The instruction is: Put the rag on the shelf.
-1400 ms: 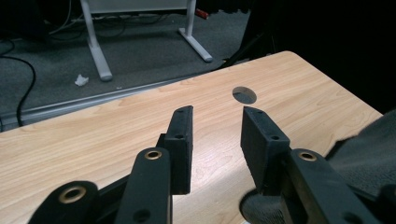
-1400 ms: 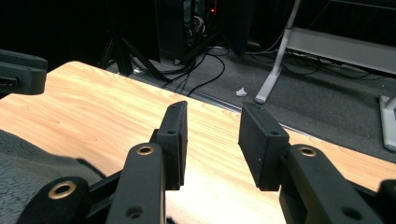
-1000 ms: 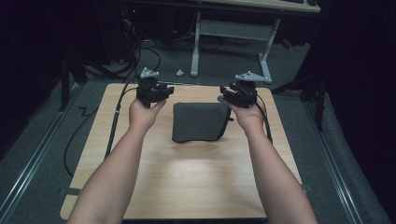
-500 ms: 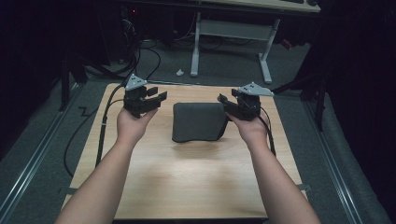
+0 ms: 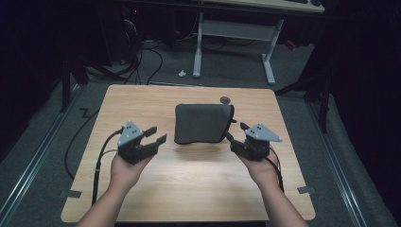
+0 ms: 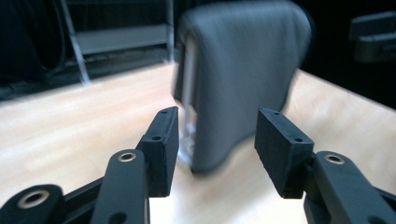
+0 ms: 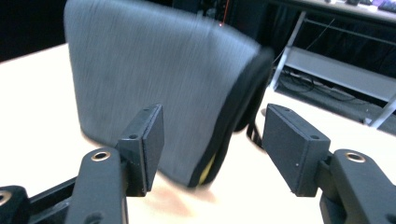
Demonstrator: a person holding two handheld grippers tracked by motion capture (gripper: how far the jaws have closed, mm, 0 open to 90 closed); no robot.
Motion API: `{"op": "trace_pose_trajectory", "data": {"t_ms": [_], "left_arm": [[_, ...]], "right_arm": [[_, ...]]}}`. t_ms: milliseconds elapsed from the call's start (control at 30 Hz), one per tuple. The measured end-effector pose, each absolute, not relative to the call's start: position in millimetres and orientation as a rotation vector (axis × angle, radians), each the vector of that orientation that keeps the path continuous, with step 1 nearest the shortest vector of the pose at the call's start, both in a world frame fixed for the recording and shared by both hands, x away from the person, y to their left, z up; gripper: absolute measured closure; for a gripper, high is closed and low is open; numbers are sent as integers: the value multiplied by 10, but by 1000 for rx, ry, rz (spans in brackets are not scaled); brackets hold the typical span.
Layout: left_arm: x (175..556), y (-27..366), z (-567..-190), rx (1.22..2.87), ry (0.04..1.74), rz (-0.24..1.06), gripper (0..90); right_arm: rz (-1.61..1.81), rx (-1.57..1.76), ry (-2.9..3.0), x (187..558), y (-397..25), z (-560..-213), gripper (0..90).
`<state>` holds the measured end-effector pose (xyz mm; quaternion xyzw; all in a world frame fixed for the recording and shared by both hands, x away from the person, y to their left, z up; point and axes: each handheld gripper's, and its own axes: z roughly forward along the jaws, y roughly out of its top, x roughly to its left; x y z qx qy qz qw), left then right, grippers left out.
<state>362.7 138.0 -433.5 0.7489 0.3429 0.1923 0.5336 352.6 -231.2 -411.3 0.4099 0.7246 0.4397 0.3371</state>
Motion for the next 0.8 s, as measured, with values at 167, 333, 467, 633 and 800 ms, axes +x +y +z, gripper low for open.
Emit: {"op": "trace_pose_trajectory", "data": {"t_ms": [167, 333, 467, 633, 800], "left_arm": [[3340, 1425, -4694, 1847, 836, 398, 496], [3061, 1469, -5002, 1898, 871, 359, 487], [2940, 1430, -5220, 1985, 901, 248, 519], [2997, 1401, -5163, 1953, 878, 263, 497], [3015, 1469, -5171, 1957, 885, 284, 495]], "right_arm": [[1153, 1101, 1917, 3226, -2371, -4431, 392], [1120, 1124, 1940, 2972, -2415, -4738, 380], [1073, 1157, 1932, 2700, -2456, -5072, 418], [1045, 1190, 1944, 2704, -2536, -5115, 394], [1044, 1180, 1956, 2723, -2522, -5142, 392]]}}
